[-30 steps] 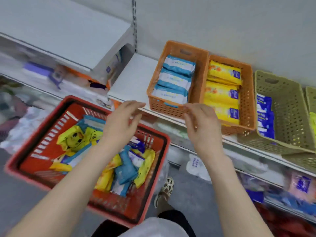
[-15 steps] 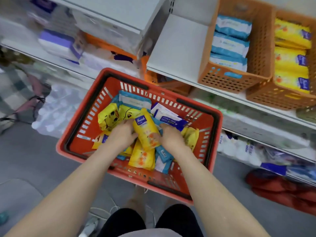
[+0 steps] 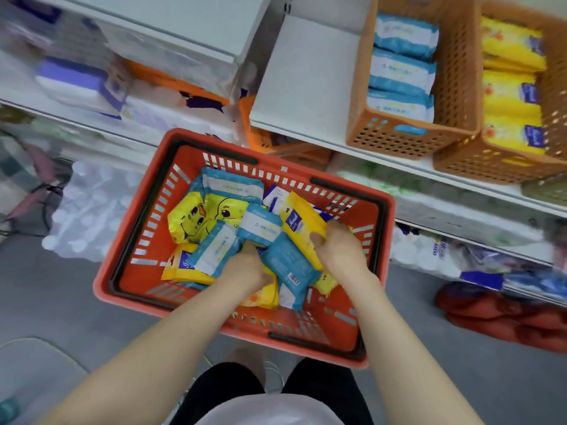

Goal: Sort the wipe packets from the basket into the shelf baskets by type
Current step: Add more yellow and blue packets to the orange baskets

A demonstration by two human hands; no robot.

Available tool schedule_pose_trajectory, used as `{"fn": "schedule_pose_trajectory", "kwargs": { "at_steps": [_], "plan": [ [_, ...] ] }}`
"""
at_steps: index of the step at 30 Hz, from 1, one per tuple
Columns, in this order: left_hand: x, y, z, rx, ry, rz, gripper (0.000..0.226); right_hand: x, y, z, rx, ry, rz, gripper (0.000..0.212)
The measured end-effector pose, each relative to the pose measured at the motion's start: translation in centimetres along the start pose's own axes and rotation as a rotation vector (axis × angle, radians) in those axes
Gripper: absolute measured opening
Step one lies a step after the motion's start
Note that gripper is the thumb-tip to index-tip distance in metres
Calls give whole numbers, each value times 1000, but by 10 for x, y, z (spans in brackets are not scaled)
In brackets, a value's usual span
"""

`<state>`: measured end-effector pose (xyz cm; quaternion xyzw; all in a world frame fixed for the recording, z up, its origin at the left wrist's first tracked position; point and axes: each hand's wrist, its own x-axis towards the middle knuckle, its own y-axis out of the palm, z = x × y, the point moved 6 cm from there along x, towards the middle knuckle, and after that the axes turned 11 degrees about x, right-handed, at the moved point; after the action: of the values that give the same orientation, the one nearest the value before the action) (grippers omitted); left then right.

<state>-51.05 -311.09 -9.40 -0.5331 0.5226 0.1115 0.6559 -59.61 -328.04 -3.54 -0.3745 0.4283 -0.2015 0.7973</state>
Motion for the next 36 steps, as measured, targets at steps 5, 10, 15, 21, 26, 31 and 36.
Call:
{"fn": "schedule_pose_trajectory", "kwargs": {
  "at_steps": [5, 10, 15, 21, 26, 31, 36],
  "plan": [
    [9, 2, -6, -14, -92, 63, 131, -10, -2, -11, 186, 61, -15, 43],
    [-16, -30, 22, -309, -75, 13, 100, -21, -3, -15, 779, 138, 35, 30],
    [-48, -52, 36, -1000, 27, -176, 45, -37, 14, 17, 1300, 195, 244, 23],
    [-58, -54, 43, -1583, 11, -151, 36, -37, 28, 53, 1182, 158, 288, 30],
    [-63, -56, 52, -1538, 107, -199, 77, -49, 24, 79, 930, -79, 250, 16],
    [-63, -52, 76, -1341, 26, -411, 60, -45, 34, 90, 741, -113, 183, 29],
    [-64, -52, 107, -1300, -28, -477, 73, 1, 58, 66, 278, -6, 81, 45]
  ]
}}
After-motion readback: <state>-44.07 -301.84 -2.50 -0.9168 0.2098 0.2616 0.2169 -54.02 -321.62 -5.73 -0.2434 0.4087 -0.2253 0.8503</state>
